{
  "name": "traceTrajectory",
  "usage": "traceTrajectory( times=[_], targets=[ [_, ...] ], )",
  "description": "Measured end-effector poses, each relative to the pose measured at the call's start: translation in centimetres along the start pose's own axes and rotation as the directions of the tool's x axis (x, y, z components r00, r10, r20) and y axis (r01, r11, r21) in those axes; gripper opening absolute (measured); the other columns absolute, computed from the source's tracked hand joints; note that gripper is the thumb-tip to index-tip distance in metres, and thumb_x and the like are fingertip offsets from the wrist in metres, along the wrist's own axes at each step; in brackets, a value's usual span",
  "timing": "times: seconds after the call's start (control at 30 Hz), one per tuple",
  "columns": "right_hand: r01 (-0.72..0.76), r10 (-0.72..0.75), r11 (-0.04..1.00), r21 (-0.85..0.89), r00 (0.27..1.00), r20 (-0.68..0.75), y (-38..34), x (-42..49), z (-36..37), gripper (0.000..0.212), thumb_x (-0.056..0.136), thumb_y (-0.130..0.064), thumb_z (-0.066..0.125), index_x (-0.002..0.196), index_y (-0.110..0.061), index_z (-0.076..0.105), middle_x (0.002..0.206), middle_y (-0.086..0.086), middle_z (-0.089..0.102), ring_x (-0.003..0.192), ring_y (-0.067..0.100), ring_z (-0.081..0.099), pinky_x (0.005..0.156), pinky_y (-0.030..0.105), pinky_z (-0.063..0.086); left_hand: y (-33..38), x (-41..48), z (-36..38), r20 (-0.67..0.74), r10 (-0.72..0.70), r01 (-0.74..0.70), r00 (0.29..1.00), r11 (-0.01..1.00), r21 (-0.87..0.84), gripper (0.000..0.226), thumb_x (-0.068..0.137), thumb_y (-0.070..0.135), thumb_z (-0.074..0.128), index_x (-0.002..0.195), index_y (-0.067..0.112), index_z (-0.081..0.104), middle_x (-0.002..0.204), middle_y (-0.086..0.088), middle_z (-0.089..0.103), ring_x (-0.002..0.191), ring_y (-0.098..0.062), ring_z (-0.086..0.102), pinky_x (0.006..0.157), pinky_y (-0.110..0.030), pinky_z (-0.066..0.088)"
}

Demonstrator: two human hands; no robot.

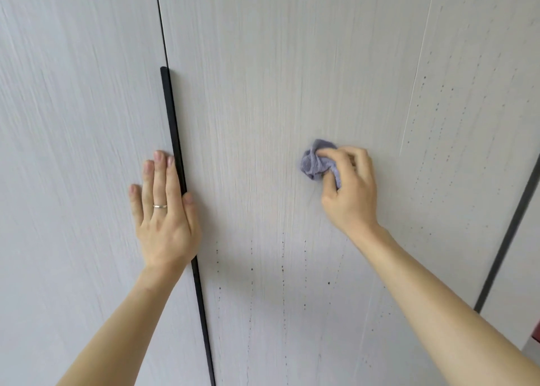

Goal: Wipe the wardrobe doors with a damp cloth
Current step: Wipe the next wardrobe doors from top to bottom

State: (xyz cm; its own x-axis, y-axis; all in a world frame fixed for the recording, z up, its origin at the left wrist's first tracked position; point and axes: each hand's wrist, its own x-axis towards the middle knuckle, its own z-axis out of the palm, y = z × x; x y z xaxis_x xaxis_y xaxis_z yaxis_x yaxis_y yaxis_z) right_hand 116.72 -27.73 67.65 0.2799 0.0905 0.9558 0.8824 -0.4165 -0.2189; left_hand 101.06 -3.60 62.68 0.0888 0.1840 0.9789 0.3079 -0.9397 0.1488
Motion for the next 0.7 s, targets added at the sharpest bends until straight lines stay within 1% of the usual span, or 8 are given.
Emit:
traceTrajectory(
  times=[0.07,0.13,0.2,0.3,0.4,0.53,0.57,0.7],
  targets=[
    [-0.001,0.003,1.000,0.022,0.998,-0.063,0.7,1.3,-0.2,0.041,0.084,0.003,0.053,0.117,-0.018,0.068,0.114,0.001,0.051,0.100,0.024,0.054,0.081,0.023,0.041,0.2,-0.5,0.0,0.017,-0.019,0.019,1.000,1.000,0.003,0.055,0.107,0.020,0.028,0.159,0.007,0.019,0.167,-0.003,0.013,0.156,-0.018,0.006,0.126,-0.044,0.001],
    [0.070,-0.069,0.998,0.010,0.994,-0.081,1.8,0.3,0.1,0.039,0.086,0.004,0.053,0.116,-0.014,0.069,0.114,0.005,0.054,0.098,0.025,0.055,0.080,0.027,0.045,0.4,-0.9,0.1,0.022,-0.045,0.045,0.999,0.999,0.017,0.055,0.107,0.019,0.028,0.160,0.008,0.018,0.168,-0.002,0.010,0.156,-0.017,0.005,0.126,-0.046,0.001],
    [0.093,-0.092,0.996,0.009,0.993,-0.077,3.2,-2.2,0.6,0.037,0.088,0.005,0.053,0.116,-0.012,0.070,0.114,0.008,0.056,0.097,0.026,0.056,0.079,0.032,0.048,0.5,-0.9,0.2,0.019,-0.063,0.062,0.998,0.998,0.033,0.055,0.106,0.018,0.028,0.159,0.007,0.018,0.168,-0.002,0.010,0.156,-0.017,0.004,0.126,-0.047,0.001],
    [0.104,-0.104,0.995,0.009,0.994,-0.025,5.6,-7.0,1.0,0.036,0.089,0.000,0.051,0.117,-0.016,0.068,0.116,0.007,0.056,0.097,0.025,0.057,0.076,0.036,0.051,0.7,-0.9,0.3,0.015,-0.074,0.073,0.997,0.997,0.037,0.055,0.106,0.016,0.029,0.159,0.007,0.019,0.168,-0.003,0.011,0.156,-0.015,0.003,0.126,-0.045,0.000],
    [0.123,-0.123,0.992,-0.005,0.989,0.077,7.5,-10.7,0.5,0.038,0.087,0.002,0.054,0.116,-0.019,0.067,0.119,0.002,0.052,0.094,0.027,0.058,0.073,0.042,0.054,1.1,-1.9,0.1,0.033,-0.121,0.120,0.992,0.992,0.031,0.056,0.106,0.016,0.028,0.160,0.010,0.017,0.168,0.000,0.009,0.155,-0.012,0.000,0.126,-0.044,-0.001],
    [0.180,-0.177,0.984,-0.015,0.975,0.134,7.8,-8.2,-1.1,0.037,0.084,0.002,0.055,0.112,-0.017,0.071,0.115,-0.001,0.052,0.092,0.024,0.055,0.067,0.038,0.052,1.1,-2.4,0.1,0.040,-0.142,0.141,0.989,0.989,0.044,0.056,0.105,0.017,0.029,0.160,0.010,0.018,0.167,0.005,0.005,0.155,-0.009,-0.002,0.126,-0.044,0.000],
    [0.162,-0.160,0.987,-0.008,0.980,0.122,7.8,-6.3,-1.6,0.037,0.085,0.002,0.055,0.112,-0.018,0.070,0.116,-0.001,0.052,0.093,0.023,0.055,0.069,0.035,0.050,1.2,-2.4,0.2,0.039,-0.142,0.140,0.989,0.989,0.051,0.056,0.105,0.018,0.029,0.160,0.010,0.018,0.167,0.005,0.005,0.154,-0.009,-0.002,0.126,-0.043,0.000],
    [-0.053,0.054,0.997,0.062,0.998,-0.017,8.0,-1.0,-2.9,0.041,0.085,0.002,0.054,0.118,-0.020,0.066,0.118,-0.001,0.050,0.106,0.021,0.055,0.079,0.022,0.041,1.2,-2.7,0.2,0.045,-0.156,0.152,0.987,0.986,0.065,0.055,0.106,0.020,0.027,0.160,0.012,0.017,0.167,0.005,0.005,0.155,-0.009,-0.002,0.126,-0.043,0.000]
  ],
)
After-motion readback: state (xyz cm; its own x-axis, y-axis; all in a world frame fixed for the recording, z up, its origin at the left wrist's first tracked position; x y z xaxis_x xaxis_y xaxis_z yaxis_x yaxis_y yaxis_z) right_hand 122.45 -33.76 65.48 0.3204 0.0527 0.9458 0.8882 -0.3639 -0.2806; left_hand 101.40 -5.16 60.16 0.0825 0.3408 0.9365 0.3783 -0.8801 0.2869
